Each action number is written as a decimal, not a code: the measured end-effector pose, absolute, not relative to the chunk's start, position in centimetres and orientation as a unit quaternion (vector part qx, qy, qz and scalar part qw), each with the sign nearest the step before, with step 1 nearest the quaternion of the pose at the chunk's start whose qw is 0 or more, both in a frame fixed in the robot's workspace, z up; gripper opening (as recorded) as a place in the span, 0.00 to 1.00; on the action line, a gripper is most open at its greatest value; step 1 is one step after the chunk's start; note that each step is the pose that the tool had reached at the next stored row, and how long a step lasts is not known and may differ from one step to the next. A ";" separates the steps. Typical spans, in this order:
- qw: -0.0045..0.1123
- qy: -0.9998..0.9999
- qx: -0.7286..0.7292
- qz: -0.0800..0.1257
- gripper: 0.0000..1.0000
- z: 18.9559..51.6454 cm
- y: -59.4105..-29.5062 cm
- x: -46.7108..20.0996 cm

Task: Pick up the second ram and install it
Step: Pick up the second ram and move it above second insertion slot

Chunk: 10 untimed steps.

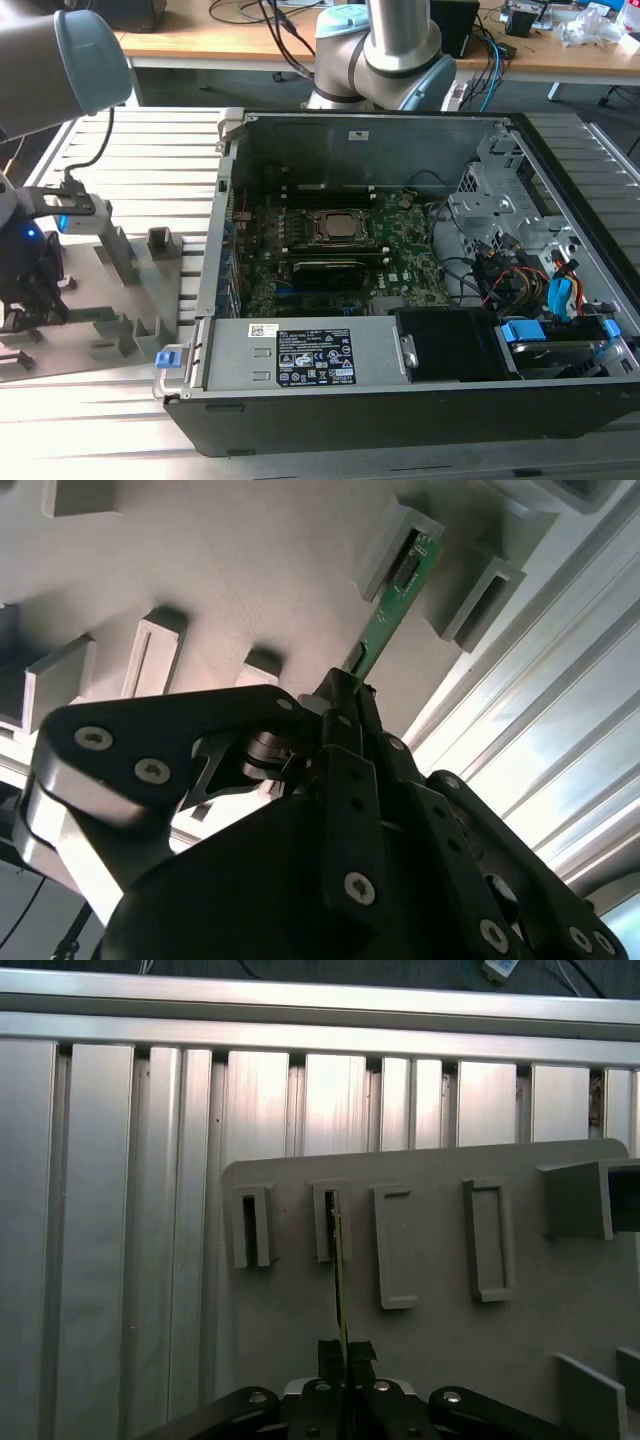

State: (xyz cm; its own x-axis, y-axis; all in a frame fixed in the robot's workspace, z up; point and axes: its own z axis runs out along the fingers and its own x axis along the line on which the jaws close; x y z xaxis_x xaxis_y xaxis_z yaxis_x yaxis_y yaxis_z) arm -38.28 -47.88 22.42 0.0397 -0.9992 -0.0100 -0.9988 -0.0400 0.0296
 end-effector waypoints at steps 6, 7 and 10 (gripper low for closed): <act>0.007 -0.693 0.721 -0.014 0.14 23.2 -47.9 -38.3; 0.007 -0.693 0.721 -0.014 0.14 23.4 -47.9 -38.3; 0.007 -0.693 0.721 -0.014 0.14 23.9 -47.9 -38.3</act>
